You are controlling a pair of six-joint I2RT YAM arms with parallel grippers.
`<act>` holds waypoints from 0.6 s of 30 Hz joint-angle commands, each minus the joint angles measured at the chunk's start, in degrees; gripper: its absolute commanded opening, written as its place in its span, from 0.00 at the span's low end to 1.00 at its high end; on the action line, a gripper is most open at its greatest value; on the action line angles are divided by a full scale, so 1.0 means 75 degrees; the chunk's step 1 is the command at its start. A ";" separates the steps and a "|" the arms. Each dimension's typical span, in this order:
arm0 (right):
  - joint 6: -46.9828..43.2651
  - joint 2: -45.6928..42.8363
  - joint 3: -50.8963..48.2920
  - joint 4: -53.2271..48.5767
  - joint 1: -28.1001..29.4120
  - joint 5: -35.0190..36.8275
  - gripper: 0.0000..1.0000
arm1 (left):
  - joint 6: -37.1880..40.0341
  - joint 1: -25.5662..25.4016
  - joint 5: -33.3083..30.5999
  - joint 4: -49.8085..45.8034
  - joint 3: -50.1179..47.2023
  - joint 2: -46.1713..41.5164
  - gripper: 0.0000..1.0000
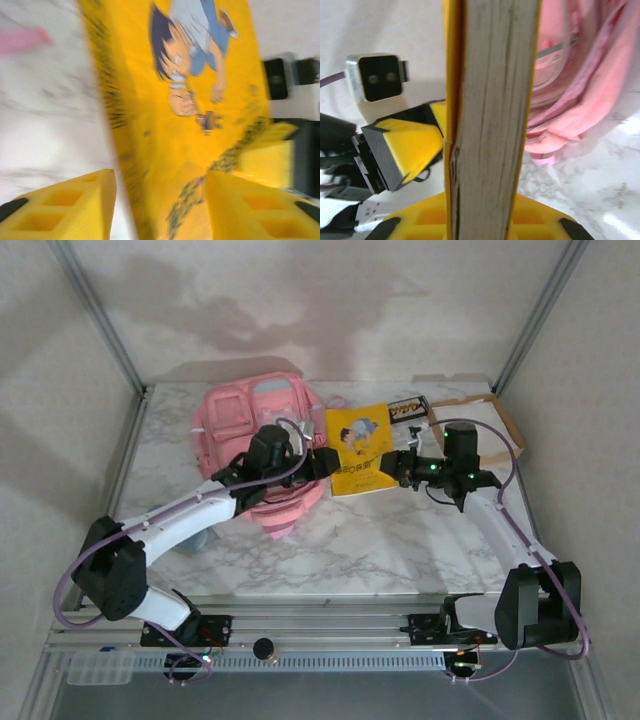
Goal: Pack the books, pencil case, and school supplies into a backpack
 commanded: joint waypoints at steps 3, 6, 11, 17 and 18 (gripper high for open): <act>-0.0657 -0.0034 0.0129 -0.0582 -0.0424 0.0201 0.00 | 0.3523 0.0140 -0.3076 -0.4095 0.1504 0.0480 0.64; -0.0768 0.0019 0.0088 -0.0637 -0.0603 0.0111 0.00 | 0.4614 0.0128 -0.3947 -0.5036 0.1910 0.0964 0.65; -0.0938 0.0199 0.0100 -0.0774 -0.0823 -0.0126 0.00 | 0.5653 0.0058 -0.4864 -0.5558 0.2016 0.1473 0.70; -0.0986 0.0274 0.0019 -0.0718 -0.0920 -0.0214 0.00 | 0.6477 0.0069 -0.5493 -0.5649 0.1931 0.2295 0.76; -0.0979 0.0303 0.0006 -0.0704 -0.0928 -0.0216 0.00 | 0.6543 0.0069 -0.5608 -0.5562 0.1941 0.2435 0.76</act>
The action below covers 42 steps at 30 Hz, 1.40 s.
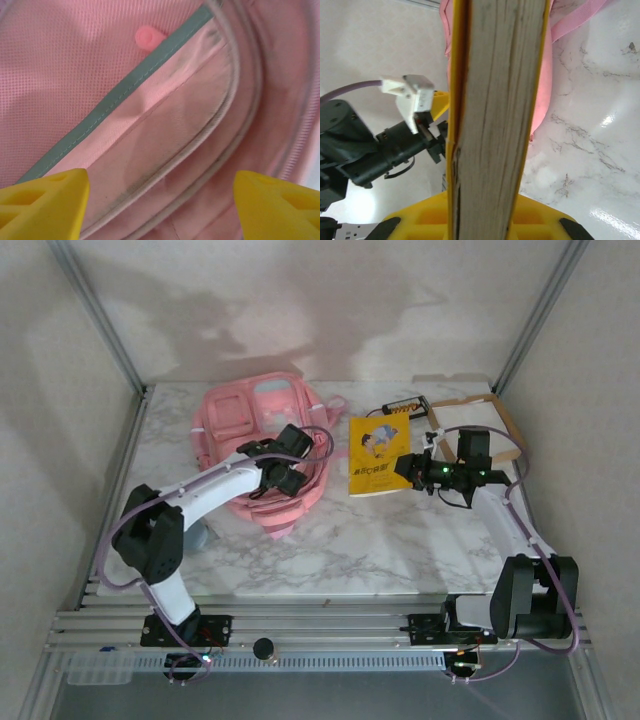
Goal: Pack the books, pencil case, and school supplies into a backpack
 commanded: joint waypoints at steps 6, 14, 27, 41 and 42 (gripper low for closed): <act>-0.0213 0.0138 -0.0066 0.0366 -0.0122 -0.0427 0.00 | 0.1133 -0.0011 -0.1016 0.0008 0.0412 0.1005 0.76; -0.0332 0.0265 -0.0028 0.0264 -0.0185 -0.0418 0.00 | 0.1511 0.0283 -0.0860 0.0362 0.1076 0.1511 0.38; -0.1015 0.0387 0.0186 -0.0604 -0.0249 -0.0100 0.00 | 0.1371 0.0210 -0.0235 -0.0149 0.2632 0.0793 0.00; 0.1558 0.1451 -0.0129 0.2779 0.1799 -0.0272 0.00 | 0.1246 -0.0208 -0.0790 -0.1420 0.4624 0.0445 0.00; 0.1875 0.1631 -0.0142 0.3251 0.1920 -0.0268 0.00 | 0.1201 -0.0208 -0.0775 -0.1396 0.4708 0.0421 0.00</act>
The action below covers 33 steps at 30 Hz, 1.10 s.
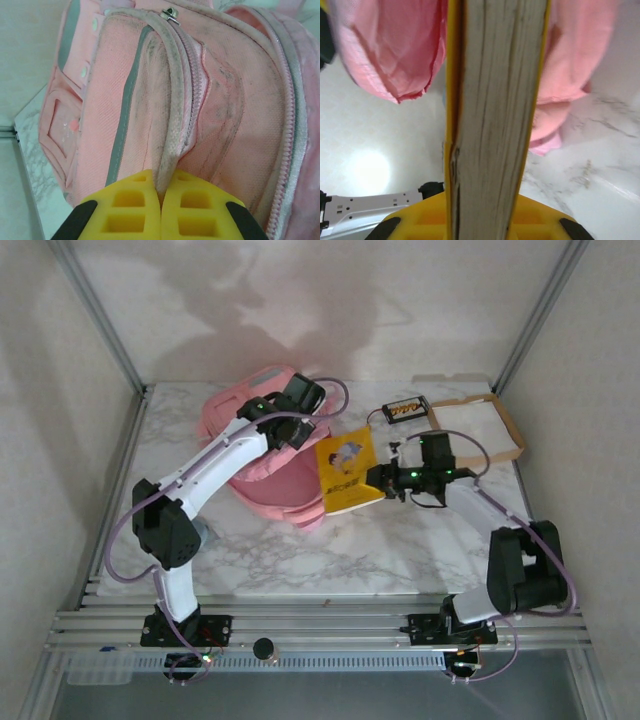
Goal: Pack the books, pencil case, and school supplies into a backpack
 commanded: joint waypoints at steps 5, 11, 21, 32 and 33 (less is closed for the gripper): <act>0.2247 0.1671 0.0615 0.3954 0.1142 0.0328 0.00 | -0.0387 -0.0180 0.0454 0.0122 0.0842 -0.0650 0.00; 0.3187 0.3597 0.2243 0.5370 0.1661 0.0713 0.02 | -0.0706 -0.0188 0.0504 0.0251 0.1102 -0.0583 0.00; 0.1318 0.4931 0.4246 0.2078 0.1585 0.1171 0.69 | -0.1172 -0.0054 0.0398 0.0336 0.1392 -0.0234 0.00; -0.0396 0.2872 0.2862 -0.0695 0.1751 0.3830 0.82 | -0.1885 0.0070 0.0591 0.0717 0.1573 0.0000 0.00; -0.0320 0.2818 0.2690 -0.0548 0.1849 0.3751 0.77 | -0.1955 0.0070 0.0609 0.0711 0.1622 0.0047 0.00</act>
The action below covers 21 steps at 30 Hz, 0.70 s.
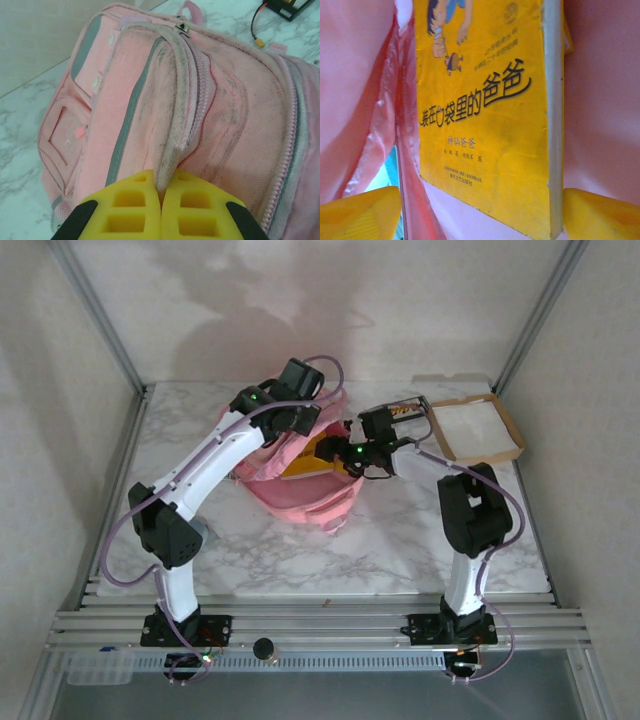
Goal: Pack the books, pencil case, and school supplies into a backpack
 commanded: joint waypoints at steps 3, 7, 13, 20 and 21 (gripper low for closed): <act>-0.0190 -0.0245 -0.0734 -0.0475 0.0313 0.0659 0.68 | -0.0565 0.0043 0.0036 0.0780 0.0730 0.0078 0.00; -0.0244 -0.0155 -0.0933 -0.0563 0.0327 0.1225 0.80 | -0.0789 0.0022 0.0452 0.0759 0.0811 0.0181 0.00; -0.0458 -0.0606 -0.0713 -0.1026 0.0522 0.1828 0.80 | -0.0893 -0.0044 0.0447 0.0799 0.0809 0.0348 0.00; -0.0031 -0.0818 -0.1552 -0.0503 0.0720 0.1351 0.83 | -0.0890 -0.0062 0.0665 0.0825 0.0836 0.0336 0.00; 0.0011 -0.0779 -0.1531 -0.0413 0.0763 0.1344 0.84 | -0.0890 -0.0062 0.0742 0.0824 0.0836 0.0338 0.00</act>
